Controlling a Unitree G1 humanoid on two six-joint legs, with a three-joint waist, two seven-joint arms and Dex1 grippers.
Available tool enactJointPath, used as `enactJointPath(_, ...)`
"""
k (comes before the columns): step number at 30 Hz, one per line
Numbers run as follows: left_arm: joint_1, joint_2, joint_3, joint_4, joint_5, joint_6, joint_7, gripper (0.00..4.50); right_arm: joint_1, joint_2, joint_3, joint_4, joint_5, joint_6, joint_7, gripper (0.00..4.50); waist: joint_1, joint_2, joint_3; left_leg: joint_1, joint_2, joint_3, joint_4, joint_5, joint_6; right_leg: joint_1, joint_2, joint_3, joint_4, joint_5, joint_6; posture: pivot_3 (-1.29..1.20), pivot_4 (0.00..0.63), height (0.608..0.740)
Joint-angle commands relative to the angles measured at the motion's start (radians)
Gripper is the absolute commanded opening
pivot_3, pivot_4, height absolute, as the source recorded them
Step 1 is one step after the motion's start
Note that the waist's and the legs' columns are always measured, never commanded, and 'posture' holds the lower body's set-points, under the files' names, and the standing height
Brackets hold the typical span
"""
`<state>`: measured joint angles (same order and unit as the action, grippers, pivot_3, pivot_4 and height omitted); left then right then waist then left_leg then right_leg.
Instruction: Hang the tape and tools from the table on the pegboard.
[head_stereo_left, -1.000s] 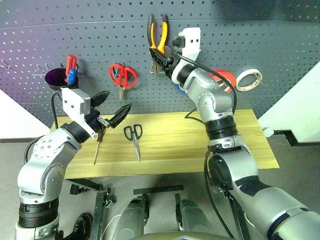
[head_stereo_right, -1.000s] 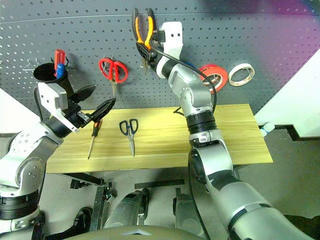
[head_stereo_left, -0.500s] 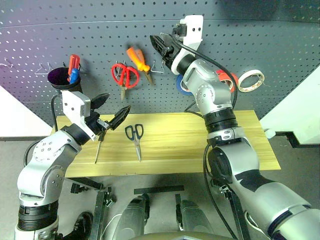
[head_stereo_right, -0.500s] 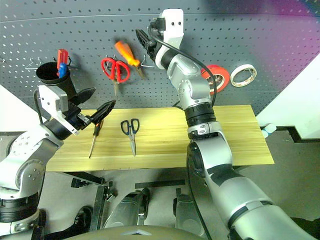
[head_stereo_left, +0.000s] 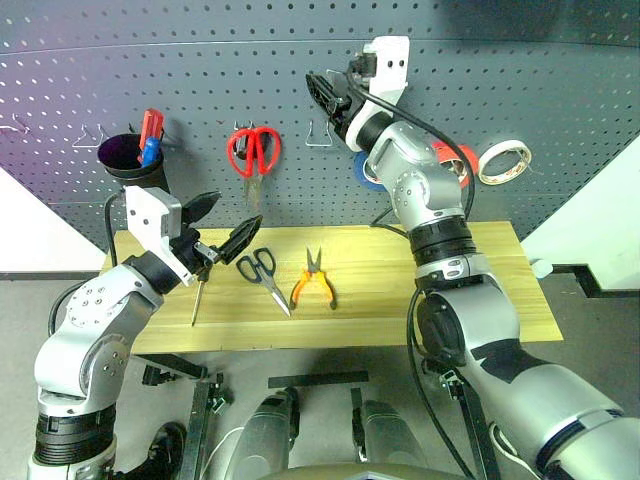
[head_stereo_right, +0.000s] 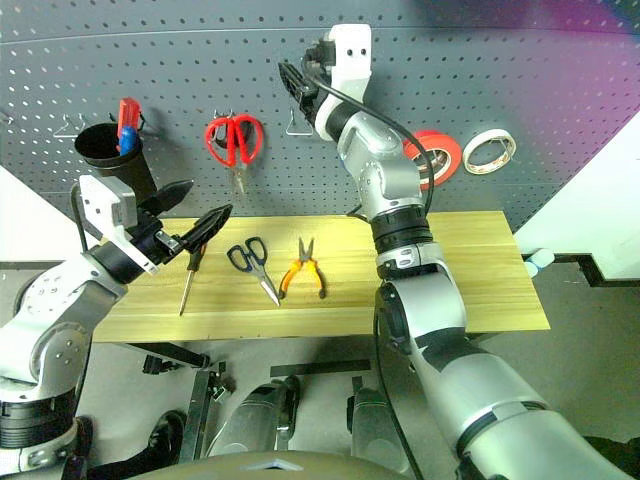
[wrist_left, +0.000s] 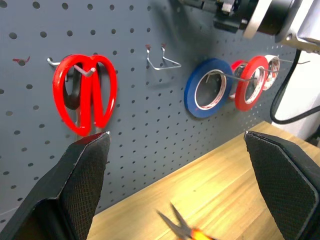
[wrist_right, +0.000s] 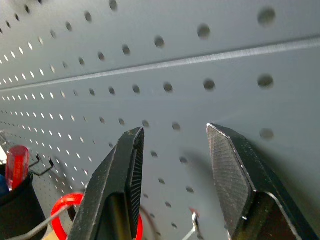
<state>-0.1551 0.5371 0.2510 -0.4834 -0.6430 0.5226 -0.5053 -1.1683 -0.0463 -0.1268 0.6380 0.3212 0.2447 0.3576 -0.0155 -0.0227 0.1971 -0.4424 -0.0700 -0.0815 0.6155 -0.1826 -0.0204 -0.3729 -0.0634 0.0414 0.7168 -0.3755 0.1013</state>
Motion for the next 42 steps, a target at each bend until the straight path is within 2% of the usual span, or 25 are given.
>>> enactJointPath(1,-0.014,0.012,0.011,-0.026,-0.016,0.001,-0.006,4.5,0.001,-0.012,-0.008,-0.066,0.001,0.0,-0.004,2.05,0.0,0.0,0.0,0.0,0.0,0.0,0.0,0.0,0.0,0.0,0.0,0.0,0.0,0.0,0.0,0.07,0.158,0.74)
enactJointPath(13,-0.008,0.009,0.003,-0.03,-0.01,0.011,-0.014,4.5,0.051,-0.021,0.003,-0.144,-0.002,0.053,-0.012,2.05,-0.002,0.001,0.0,0.0,0.0,0.0,0.0,0.0,0.0,0.0,0.0,0.0,-0.001,0.0,0.0,0.06,0.174,0.74)
enactJointPath(16,0.0,0.011,0.005,-0.033,-0.012,0.017,-0.015,4.5,0.118,-0.041,-0.004,-0.249,0.025,0.11,0.0,2.05,-0.002,0.001,0.001,0.0,0.0,0.0,0.0,0.0,0.0,0.0,0.0,0.0,-0.001,0.0,0.0,0.05,0.186,0.74)
enactJointPath(19,0.007,0.009,0.002,-0.03,-0.013,0.019,-0.02,4.5,0.197,-0.076,-0.016,-0.376,0.054,0.186,0.006,2.64,0.001,0.001,0.001,0.0,0.0,-0.001,0.0,-0.001,0.001,0.001,-0.001,0.001,-0.002,0.0,0.0,0.04,0.195,0.74)
enactJointPath(24,-0.005,0.006,-0.009,-0.022,-0.018,0.026,-0.023,4.5,0.284,-0.101,-0.027,-0.55,0.117,0.297,-0.005,4.32,-0.009,0.004,0.003,0.0,0.0,0.0,-0.001,-0.001,0.002,0.002,-0.001,0.002,-0.004,0.0,0.0,0.02,0.205,0.74)
enactJointPath(30,-0.031,0.011,-0.019,0.006,-0.013,0.029,-0.044,4.5,0.36,-0.103,-0.029,-0.667,0.186,0.392,0.001,4.32,-0.029,0.005,0.004,0.0,0.001,-0.001,-0.002,-0.001,0.002,0.002,0.0,0.002,-0.006,0.0,0.0,-0.01,0.212,0.74)
enactJointPath(34,-0.046,0.011,-0.023,0.016,-0.015,0.035,-0.049,4.5,0.426,-0.116,0.023,-0.74,0.221,0.468,0.043,4.32,-0.032,0.006,0.005,0.0,0.001,0.0,-0.002,-0.001,0.003,0.005,0.0,0.002,-0.01,0.0,0.0,-0.02,0.224,0.74)
enactJointPath(39,-0.045,0.015,-0.02,0.016,-0.014,0.039,-0.053,4.5,0.521,-0.15,0.08,-0.801,0.23,0.516,0.088,2.77,-0.031,0.007,0.014,0.0,0.001,-0.001,-0.003,-0.002,0.005,0.006,0.0,0.002,-0.014,0.0,0.0,-0.02,0.246,0.74)
enactJointPath(42,-0.034,0.015,-0.016,0.005,-0.019,0.048,-0.05,4.5,0.548,-0.156,0.105,-0.825,0.221,0.533,0.08,1.68,-0.031,0.007,0.024,0.0,0.001,-0.001,-0.003,-0.003,0.005,0.007,-0.001,0.002,-0.015,0.0,0.0,-0.02,0.254,0.74)
